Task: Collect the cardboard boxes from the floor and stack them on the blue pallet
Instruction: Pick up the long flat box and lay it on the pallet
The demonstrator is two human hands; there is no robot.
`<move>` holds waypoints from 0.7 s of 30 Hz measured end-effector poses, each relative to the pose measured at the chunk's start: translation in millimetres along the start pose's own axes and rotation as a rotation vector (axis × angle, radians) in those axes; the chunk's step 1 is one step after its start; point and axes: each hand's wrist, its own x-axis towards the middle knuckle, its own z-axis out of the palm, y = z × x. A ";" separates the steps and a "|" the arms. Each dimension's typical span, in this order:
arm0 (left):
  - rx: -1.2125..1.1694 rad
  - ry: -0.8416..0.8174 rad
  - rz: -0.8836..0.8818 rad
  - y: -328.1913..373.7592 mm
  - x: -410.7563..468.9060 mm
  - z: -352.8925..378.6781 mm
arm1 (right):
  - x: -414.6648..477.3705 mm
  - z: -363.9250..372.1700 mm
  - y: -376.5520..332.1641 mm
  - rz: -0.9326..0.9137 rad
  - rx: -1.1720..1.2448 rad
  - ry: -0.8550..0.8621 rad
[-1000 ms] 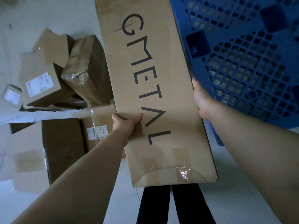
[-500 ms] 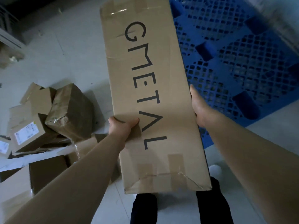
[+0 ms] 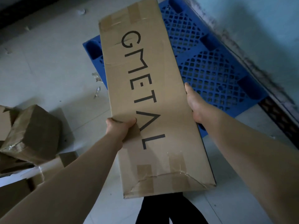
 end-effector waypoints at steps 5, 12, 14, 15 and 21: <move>0.004 -0.052 0.065 26.3 4.0 35.8 | 14.3 -35.5 -26.0 -0.034 0.046 0.009; -0.040 -0.029 0.060 53.1 23.1 95.1 | 69.0 -76.4 -48.8 -0.025 0.030 -0.002; -0.033 0.002 0.046 56.6 30.4 119.2 | 90.6 -89.3 -56.3 -0.014 0.003 -0.005; -0.033 0.016 0.035 57.5 33.8 133.2 | 101.7 -97.8 -60.1 -0.004 -0.017 -0.006; -0.052 0.051 -0.065 50.9 54.9 233.1 | 181.0 -156.8 -71.0 0.042 -0.120 -0.029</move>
